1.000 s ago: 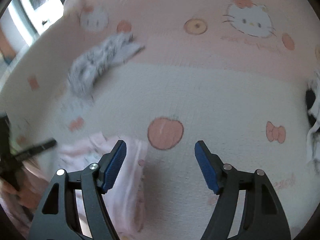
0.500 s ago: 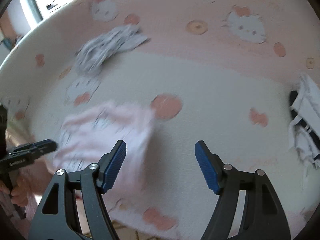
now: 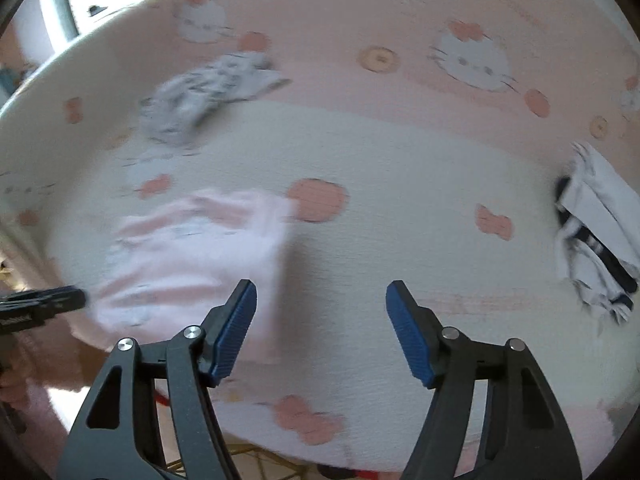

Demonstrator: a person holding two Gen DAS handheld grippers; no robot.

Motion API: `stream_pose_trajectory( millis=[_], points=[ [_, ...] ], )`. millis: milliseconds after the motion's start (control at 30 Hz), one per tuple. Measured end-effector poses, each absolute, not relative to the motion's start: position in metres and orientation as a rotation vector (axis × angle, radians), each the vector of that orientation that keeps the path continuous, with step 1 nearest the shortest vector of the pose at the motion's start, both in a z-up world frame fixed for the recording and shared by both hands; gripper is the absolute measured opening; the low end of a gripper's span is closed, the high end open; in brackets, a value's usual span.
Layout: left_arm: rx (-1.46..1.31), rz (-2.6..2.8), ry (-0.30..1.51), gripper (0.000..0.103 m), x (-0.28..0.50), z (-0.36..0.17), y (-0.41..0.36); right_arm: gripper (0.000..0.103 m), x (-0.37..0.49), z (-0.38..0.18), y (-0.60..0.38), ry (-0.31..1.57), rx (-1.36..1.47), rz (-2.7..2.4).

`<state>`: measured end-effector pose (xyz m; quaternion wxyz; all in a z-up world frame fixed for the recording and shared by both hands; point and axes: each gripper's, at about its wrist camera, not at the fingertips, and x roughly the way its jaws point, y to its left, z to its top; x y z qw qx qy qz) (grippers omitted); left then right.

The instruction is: Fold clothes

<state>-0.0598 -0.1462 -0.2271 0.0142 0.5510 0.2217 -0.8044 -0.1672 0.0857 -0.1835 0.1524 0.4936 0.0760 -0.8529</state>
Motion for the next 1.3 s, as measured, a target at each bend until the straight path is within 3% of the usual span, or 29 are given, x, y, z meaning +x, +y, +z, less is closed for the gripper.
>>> stream_pose_trajectory(
  millis=[167,267,533,600,633,667,833,933,1033,1100,1167,1300],
  points=[
    [1.717,-2.529,0.678,0.050,-0.068,-0.227,-0.142,0.068,-0.162,-0.198,0.059,0.383,1.420,-2.403],
    [1.718,-2.544,0.670,0.045,-0.073,-0.227,-0.140,0.071,-0.167,-0.201,0.076,0.303,1.463,-2.397],
    [1.725,-2.580,0.635,0.047,-0.087,-0.227,-0.132,0.072,-0.165,-0.175,0.089,0.122,1.364,-2.427],
    [1.786,-2.480,0.410,0.048,-0.089,-0.240,-0.122,0.072,-0.169,-0.182,0.085,0.173,1.392,-2.432],
    [1.779,-2.437,0.333,0.037,-0.084,-0.245,-0.118,0.071,-0.170,-0.185,0.087,0.193,1.411,-2.441],
    [1.754,-2.438,0.319,0.037,-0.083,-0.243,-0.119,0.071,-0.171,-0.186,0.092,0.188,1.426,-2.447],
    [1.642,-2.537,0.450,0.037,-0.094,-0.228,-0.123,0.074,-0.168,-0.168,0.107,0.108,1.308,-2.491],
    [1.675,-2.618,0.401,0.039,-0.112,-0.232,-0.111,0.075,-0.171,-0.180,0.094,0.145,1.349,-2.442],
    [1.710,-2.551,0.291,0.055,-0.115,-0.245,-0.119,0.074,-0.179,-0.198,0.091,0.176,1.425,-2.416],
    [1.647,-2.445,0.289,0.054,-0.112,-0.243,-0.138,0.073,-0.181,-0.189,0.104,0.105,1.397,-2.498],
    [1.591,-2.423,0.354,0.051,-0.110,-0.241,-0.155,0.074,-0.182,-0.178,0.117,0.048,1.328,-2.561],
    [1.620,-2.548,0.695,0.051,-0.104,-0.239,-0.152,0.075,-0.191,-0.183,0.129,-0.124,1.366,-2.446]
  ],
)
